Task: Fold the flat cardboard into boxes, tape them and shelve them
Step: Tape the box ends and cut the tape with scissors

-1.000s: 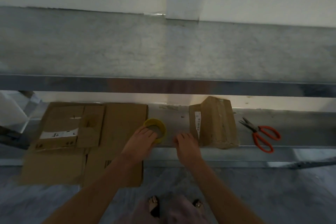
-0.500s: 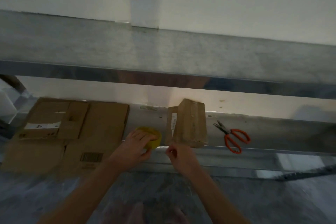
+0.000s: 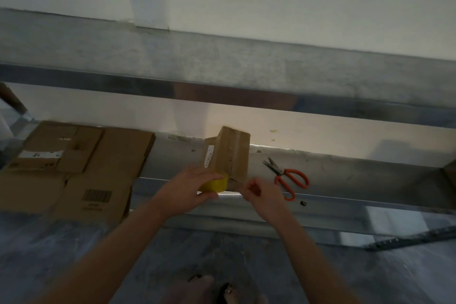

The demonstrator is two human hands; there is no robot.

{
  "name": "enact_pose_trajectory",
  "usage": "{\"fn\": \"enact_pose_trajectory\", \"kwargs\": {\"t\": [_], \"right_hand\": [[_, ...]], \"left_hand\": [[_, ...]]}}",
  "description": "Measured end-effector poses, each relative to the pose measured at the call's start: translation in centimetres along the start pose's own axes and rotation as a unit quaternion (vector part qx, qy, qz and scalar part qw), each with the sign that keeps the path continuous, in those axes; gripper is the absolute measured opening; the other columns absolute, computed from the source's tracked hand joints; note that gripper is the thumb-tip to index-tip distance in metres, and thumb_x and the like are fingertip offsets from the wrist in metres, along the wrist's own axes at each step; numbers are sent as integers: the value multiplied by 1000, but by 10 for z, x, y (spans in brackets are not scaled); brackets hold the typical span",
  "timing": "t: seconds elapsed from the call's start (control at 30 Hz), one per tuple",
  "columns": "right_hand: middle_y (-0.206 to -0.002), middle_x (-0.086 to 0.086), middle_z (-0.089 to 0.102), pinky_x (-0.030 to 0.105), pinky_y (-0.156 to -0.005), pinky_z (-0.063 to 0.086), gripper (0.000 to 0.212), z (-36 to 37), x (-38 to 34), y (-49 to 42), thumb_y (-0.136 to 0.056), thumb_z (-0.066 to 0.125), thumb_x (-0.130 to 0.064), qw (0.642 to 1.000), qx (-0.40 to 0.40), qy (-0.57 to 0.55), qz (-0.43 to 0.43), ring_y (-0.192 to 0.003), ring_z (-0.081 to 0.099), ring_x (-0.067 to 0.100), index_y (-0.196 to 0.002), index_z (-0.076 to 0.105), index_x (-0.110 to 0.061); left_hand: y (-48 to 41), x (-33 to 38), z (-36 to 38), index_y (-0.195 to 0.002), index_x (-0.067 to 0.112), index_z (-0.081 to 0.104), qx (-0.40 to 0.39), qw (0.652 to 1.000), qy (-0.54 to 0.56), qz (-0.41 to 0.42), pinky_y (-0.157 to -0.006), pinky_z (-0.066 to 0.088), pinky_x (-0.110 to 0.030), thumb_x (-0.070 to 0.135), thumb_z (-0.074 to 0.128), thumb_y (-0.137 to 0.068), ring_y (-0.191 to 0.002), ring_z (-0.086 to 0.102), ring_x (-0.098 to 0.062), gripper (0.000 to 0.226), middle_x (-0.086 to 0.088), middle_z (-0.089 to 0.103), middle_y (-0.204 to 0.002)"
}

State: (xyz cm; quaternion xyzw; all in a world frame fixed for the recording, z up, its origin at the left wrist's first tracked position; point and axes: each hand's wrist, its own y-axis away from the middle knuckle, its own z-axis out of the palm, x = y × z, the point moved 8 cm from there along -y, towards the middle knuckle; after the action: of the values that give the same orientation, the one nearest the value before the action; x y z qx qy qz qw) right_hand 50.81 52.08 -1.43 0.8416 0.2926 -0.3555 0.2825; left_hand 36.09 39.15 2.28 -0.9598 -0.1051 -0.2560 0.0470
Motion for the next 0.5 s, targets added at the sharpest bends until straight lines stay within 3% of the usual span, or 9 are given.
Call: {"fn": "enact_pose_trajectory", "kwargs": {"t": [0.13,0.37,0.5], "right_hand": [[-72,1,71,30,-71,56,6,-6,5,4,-87,72,-17,988,-94,-121,-3,-69,65,12,-83,69,-19],[-72,-10,72,20,-67,55,9,-28,-14,0,-84,74,-27,996,-12,-72,-57,-67,68,5,-77,68,-29],[-69,-13,72,12,-63,49,12,-35,-8,-8,-82,77,-23,995,25,-90,-25,-66,67,0,-76,69,-29]], "left_hand": [[-8,7,-5,-131,44,53,-21,999,30,2,-91,41,-24,58,65,-80,-103,47,0,54,23,53,-113],[-21,-6,-21,-125,40,59,-5,1000,-12,-23,-88,44,-27,54,68,-81,-103,54,-7,47,13,63,-115],[-23,-14,-23,-106,52,59,-13,984,155,-84,-79,47,-20,43,79,-74,-98,55,0,39,24,59,-110]]}}
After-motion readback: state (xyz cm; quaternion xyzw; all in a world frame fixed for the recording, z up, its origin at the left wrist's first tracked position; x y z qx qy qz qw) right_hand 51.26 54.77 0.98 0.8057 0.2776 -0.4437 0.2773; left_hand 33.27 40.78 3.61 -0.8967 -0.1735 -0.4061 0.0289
